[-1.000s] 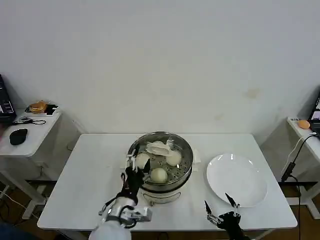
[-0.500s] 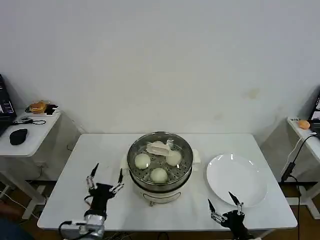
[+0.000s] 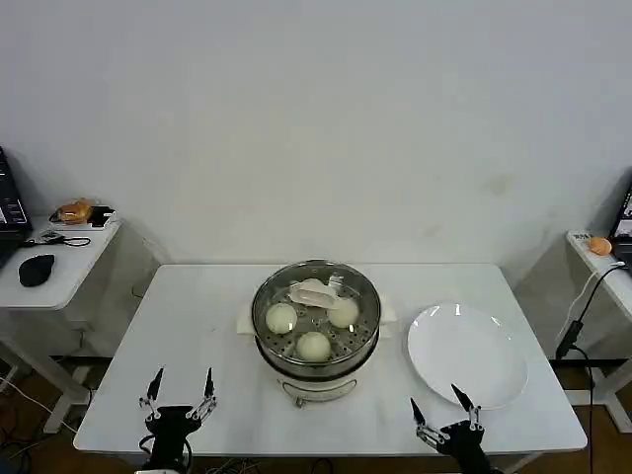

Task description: Take steamed baozi put them in steamer then cover it.

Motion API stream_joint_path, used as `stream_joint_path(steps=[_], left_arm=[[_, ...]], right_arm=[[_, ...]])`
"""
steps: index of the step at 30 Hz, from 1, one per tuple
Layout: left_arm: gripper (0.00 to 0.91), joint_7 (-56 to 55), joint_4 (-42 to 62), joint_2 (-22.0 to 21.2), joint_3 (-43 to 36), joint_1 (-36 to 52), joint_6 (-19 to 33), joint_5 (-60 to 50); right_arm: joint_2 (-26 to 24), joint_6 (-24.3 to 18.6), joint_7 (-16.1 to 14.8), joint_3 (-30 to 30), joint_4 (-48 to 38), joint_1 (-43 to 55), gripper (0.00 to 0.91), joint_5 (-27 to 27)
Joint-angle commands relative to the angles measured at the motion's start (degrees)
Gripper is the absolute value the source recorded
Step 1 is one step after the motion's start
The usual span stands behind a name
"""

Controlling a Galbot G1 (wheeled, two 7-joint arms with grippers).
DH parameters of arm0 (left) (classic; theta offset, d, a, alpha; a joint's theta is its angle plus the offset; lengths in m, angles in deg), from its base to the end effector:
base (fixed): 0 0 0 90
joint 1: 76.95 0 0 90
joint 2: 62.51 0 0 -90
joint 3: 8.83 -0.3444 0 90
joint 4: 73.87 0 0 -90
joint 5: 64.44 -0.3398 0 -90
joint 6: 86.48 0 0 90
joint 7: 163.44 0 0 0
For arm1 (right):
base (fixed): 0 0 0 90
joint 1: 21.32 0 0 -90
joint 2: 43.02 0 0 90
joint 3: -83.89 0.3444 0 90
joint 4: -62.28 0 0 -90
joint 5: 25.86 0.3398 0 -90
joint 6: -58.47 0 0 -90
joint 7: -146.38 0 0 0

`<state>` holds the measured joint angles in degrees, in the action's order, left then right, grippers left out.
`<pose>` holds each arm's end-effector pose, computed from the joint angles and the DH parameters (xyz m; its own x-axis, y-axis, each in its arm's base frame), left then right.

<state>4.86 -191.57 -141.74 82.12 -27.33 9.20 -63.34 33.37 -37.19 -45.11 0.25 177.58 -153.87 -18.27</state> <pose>0.1111 0.0397 -0.3337 -0.9887 -0.1143 0.0970 -0.0981 0.9826 0.1575 0.0994 -0.0799 -0.3432 -0.9542 -0.2131 0.2097 -0.2345 0.9686 -0.0826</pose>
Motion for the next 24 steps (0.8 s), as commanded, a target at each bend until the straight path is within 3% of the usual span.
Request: stream_joint_path(steps=[1,24], left_arm=[[0.907,-0.3,0.9,-0.7,1.5,-3.4,2.0,2.3],[0.907,0.1,1.1,-1.1,0.4,-2.5,1.5,0.5]], right_arm=[[-0.3,0.1,0.0,-0.1,-0.1,-0.4,0.907,0.9],[0.2,-0.1,0.0,-1.7,-1.2,0.6,0.907,-0.1]])
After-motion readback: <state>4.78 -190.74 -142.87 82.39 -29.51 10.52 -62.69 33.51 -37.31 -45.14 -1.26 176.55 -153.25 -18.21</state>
